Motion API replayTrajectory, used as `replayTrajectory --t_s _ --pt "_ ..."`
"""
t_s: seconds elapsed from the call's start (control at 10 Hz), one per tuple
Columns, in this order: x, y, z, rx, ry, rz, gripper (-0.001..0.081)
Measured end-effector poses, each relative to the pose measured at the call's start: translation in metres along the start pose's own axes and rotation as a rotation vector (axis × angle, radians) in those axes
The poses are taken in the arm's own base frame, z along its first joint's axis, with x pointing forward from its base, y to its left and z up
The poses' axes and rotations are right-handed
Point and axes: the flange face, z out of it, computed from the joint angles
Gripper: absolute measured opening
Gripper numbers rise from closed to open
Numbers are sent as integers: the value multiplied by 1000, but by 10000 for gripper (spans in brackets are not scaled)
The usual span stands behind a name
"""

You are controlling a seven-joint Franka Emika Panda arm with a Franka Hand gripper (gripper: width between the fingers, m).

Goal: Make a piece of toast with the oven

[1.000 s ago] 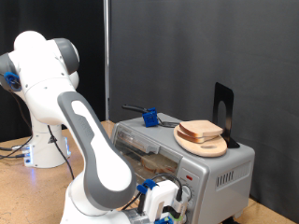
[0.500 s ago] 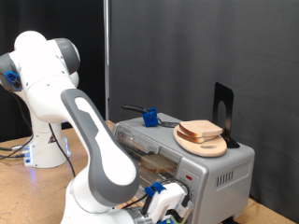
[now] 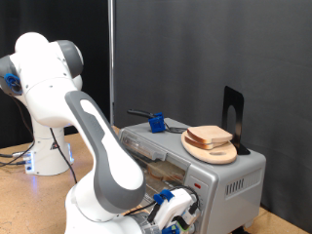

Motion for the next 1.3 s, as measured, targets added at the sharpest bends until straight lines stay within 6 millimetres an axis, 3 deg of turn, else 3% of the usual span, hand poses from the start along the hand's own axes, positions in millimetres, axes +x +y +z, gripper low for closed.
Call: replayTrajectory --t_s 0.2,0.4,0.5,0.6,0.7,1.3 --pt "1 4 1 65 20 -71 190" --pt "4 11 2 96 17 -92 438" --pt "6 15 2 107 22 -105 438" --pt "7 18 2 120 19 -125 613" --pt "8 21 4 128 14 -143 665" --pt "10 32 6 231 -114 -202 682"
